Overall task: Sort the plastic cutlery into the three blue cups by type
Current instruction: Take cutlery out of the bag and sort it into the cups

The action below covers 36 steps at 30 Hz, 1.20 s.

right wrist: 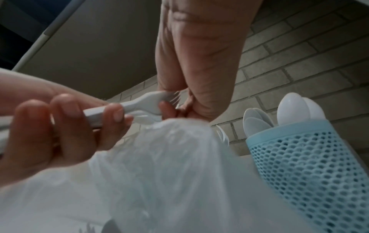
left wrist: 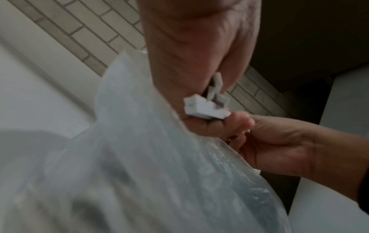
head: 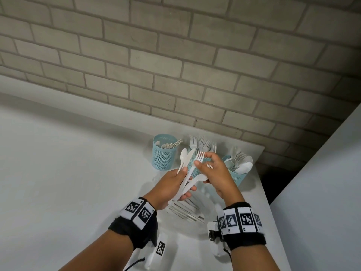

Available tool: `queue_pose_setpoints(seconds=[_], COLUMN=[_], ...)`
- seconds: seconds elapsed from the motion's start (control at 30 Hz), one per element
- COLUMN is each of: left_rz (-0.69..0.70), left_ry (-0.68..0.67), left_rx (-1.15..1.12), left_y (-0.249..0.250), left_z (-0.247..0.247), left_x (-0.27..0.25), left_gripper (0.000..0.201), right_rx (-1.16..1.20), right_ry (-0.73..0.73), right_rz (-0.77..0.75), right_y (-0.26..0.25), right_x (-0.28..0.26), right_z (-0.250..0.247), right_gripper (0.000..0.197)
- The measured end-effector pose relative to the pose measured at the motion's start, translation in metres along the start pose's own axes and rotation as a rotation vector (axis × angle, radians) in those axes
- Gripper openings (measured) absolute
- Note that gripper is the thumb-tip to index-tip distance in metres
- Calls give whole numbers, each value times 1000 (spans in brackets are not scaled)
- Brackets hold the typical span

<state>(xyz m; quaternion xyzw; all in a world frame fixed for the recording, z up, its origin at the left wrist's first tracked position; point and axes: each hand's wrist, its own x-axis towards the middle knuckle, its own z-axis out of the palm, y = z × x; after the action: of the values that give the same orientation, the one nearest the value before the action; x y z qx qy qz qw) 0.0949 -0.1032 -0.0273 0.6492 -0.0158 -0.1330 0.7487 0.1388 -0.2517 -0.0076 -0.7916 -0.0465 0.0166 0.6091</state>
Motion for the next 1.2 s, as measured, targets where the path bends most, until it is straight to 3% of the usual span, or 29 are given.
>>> queue_pose_setpoints(seconds=[0.1, 0.4, 0.53, 0.7, 0.77, 0.87, 0.97, 1.07, 1.2], left_rz=[13, 49, 61, 4, -30, -67, -68, -60, -129], left_ry=[-1, 10, 5, 19, 36, 77, 111, 112, 72], left_rx=[28, 29, -2, -35, -69, -110, -71, -4, -148], left_y=[0, -1, 2, -2, -2, 1, 4, 6, 12], left_z=[1, -3, -4, -6, -7, -12, -16, -17, -18], left_x=[0, 6, 8, 15, 17, 21, 25, 29, 32], left_gripper=[36, 25, 25, 29, 29, 28, 28, 32, 37], right_rx=[14, 114, 271, 499, 629, 815, 676, 370, 23], right_ry=[65, -60, -112, 48, 170, 505, 789, 823, 705], right_rz=[24, 240, 348, 375, 328, 143, -144, -236, -254], right_y=[4, 1, 3, -6, -15, -29, -36, -29, -3], right_x=[3, 8, 10, 21, 29, 46, 63, 77, 92], right_z=[5, 19, 23, 24, 15, -4, -17, -11, 4], right_gripper=[10, 19, 16, 20, 21, 21, 15, 5, 16])
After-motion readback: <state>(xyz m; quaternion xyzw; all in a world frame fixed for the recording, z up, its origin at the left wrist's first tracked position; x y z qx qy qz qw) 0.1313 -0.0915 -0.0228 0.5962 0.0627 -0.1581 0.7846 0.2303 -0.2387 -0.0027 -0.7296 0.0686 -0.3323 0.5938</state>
